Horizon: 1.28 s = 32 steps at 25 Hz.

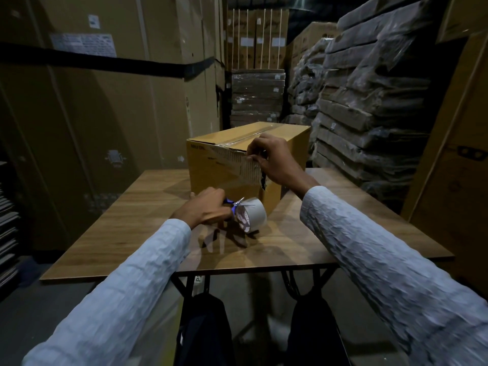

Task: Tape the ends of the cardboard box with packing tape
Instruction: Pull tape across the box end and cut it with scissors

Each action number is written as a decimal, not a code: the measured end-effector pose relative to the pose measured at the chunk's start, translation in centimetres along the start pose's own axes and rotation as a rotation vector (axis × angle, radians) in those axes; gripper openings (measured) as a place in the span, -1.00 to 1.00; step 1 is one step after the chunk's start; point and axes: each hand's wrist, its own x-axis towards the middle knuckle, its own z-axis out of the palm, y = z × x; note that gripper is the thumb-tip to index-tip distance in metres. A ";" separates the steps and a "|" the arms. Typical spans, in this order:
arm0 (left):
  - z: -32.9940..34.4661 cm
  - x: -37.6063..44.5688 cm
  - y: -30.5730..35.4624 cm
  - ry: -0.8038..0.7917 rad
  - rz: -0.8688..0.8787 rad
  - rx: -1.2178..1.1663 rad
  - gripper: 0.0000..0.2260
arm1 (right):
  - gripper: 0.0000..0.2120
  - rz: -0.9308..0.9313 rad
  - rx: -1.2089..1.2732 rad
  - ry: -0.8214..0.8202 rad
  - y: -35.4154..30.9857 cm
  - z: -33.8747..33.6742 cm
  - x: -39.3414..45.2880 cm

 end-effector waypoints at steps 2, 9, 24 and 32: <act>-0.1 -0.1 0.3 -0.004 0.011 0.020 -0.65 | -0.90 0.006 -0.006 -0.003 0.0 0.1 0.0; -0.6 0.5 0.5 0.022 0.026 0.104 -0.75 | -0.90 0.005 -0.011 -0.014 0.0 0.2 0.2; -1.5 0.3 0.9 -0.050 0.031 0.156 -0.76 | -0.91 -0.005 0.001 -0.027 0.2 0.6 0.2; -1.1 0.8 0.5 -0.028 0.020 0.185 -0.82 | -0.90 0.015 0.006 -0.025 0.5 0.7 0.2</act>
